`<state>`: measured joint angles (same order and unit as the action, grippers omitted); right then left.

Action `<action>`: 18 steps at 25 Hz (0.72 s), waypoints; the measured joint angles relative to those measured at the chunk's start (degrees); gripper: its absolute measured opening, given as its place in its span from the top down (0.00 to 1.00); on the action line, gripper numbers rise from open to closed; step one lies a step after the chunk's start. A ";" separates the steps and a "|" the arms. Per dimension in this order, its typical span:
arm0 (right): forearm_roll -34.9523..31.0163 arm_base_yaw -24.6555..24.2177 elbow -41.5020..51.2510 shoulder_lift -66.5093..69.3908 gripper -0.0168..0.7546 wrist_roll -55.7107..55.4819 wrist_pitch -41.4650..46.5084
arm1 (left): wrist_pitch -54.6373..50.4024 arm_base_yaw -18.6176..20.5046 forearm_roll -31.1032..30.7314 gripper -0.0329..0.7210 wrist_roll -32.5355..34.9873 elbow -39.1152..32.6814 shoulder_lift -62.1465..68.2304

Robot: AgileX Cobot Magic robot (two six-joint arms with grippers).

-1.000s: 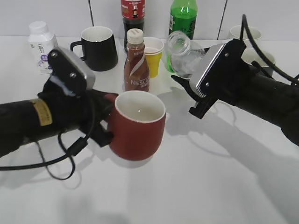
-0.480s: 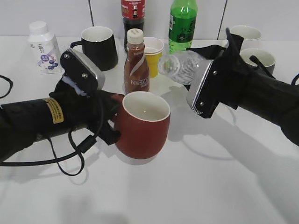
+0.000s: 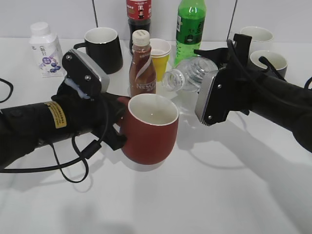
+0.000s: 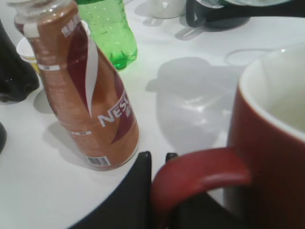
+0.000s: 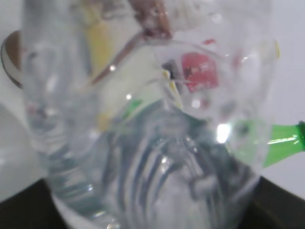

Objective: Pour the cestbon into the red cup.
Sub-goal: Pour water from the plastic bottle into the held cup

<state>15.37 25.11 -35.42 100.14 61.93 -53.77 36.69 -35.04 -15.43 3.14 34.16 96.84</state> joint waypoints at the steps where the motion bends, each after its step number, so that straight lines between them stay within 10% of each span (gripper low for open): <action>1: -0.02 0.00 0.00 0.00 0.38 0.23 -0.16 | 0.12 0.00 -0.14 0.89 0.00 0.00 0.00; 18: -0.18 0.00 0.00 0.00 0.38 10.04 -3.72 | 0.58 -1.04 -2.84 0.89 0.00 0.00 0.06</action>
<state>15.19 25.11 -35.42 100.14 71.98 -57.49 37.26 -36.08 -18.27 3.14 34.16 96.90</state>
